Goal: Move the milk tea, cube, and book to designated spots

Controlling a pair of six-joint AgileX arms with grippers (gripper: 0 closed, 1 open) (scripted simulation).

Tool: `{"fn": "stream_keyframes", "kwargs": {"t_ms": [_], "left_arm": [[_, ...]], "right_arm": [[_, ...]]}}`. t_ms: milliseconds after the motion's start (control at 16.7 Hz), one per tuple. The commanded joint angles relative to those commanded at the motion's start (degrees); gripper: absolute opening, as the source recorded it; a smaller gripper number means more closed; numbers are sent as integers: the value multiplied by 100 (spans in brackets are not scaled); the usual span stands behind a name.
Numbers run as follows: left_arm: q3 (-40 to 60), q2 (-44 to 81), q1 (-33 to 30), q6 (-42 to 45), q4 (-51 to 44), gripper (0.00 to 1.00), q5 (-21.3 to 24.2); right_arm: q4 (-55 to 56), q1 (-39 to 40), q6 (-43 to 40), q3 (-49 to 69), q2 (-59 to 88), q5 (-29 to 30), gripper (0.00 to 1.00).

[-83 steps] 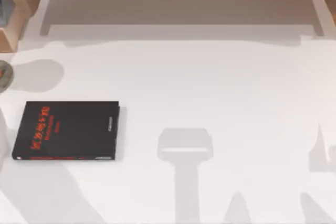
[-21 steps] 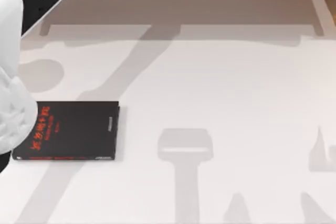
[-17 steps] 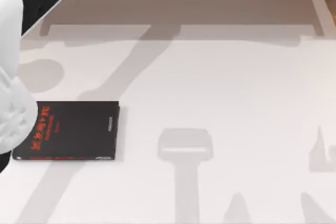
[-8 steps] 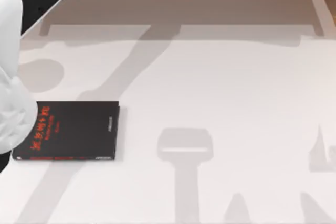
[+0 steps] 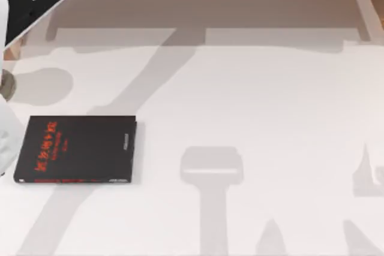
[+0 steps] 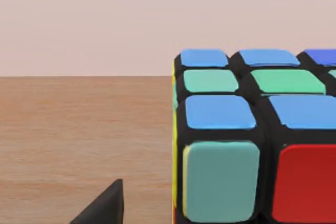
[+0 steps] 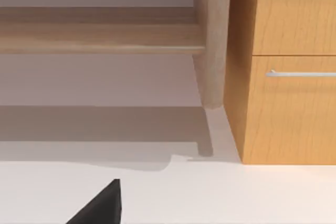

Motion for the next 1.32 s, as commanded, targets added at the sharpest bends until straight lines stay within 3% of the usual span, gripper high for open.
{"fn": "stream_keyframes", "kwargs": {"t_ms": [420, 660, 900, 1320], "left_arm": [[-631, -383, -91, -3, 254, 100, -105], [-694, -412, 130, 34, 388, 100, 88], [-1072, -771, 1120, 177, 1109, 100, 987], [-2372, -1631, 3938, 236, 2799, 100, 3310]], "right_arm": [[0, 0, 0, 0, 0, 0, 100], [0, 0, 0, 0, 0, 0, 100], [0, 0, 0, 0, 0, 0, 100], [0, 0, 0, 0, 0, 0, 100]]}}
